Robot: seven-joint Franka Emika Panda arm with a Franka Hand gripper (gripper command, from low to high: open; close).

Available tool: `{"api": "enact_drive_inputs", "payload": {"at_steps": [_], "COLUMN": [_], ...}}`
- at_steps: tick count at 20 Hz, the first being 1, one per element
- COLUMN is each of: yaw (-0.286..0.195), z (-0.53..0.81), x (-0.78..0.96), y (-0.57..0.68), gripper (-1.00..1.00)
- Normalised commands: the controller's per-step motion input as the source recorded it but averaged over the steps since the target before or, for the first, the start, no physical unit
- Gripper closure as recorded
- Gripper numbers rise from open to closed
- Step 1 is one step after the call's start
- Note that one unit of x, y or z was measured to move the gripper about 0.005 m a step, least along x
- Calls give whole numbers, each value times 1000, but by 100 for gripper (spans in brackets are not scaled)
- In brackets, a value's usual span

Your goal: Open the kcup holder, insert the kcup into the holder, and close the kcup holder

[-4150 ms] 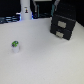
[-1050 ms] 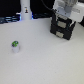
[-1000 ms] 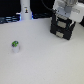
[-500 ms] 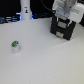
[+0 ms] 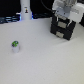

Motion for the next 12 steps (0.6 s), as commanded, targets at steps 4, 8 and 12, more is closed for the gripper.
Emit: {"api": "enact_drive_inputs", "payload": {"at_steps": [4, 8, 12], "yaw": [-74, -86, -97], "z": [232, 242, 186], "x": [837, 953, 943], "y": [-194, -276, -291], "gripper": [100, 100, 100]}}
